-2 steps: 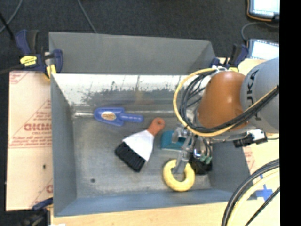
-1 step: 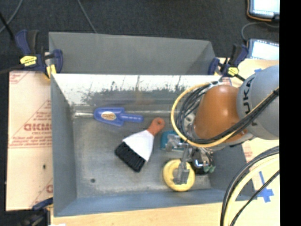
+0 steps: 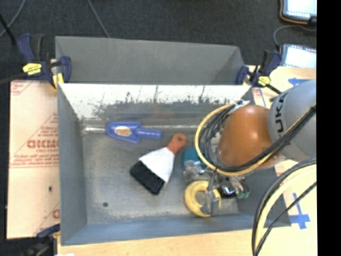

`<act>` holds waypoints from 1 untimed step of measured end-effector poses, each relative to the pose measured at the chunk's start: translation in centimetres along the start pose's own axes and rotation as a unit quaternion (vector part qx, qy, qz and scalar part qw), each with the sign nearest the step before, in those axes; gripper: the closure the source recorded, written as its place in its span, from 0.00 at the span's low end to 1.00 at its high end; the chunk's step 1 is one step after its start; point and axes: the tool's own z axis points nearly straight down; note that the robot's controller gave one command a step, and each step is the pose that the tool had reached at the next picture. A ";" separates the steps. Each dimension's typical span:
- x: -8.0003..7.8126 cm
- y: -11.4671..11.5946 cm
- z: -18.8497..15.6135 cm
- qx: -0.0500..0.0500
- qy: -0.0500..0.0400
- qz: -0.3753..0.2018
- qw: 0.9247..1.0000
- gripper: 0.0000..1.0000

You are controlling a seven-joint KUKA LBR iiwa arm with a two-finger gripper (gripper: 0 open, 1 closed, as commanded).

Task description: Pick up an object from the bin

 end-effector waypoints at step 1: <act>-1.1 -0.5 2.1 0.001 -0.002 -0.002 1.000 1.00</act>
Offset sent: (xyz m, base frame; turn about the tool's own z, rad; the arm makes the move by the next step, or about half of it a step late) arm 0.0000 0.0000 0.0000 0.0000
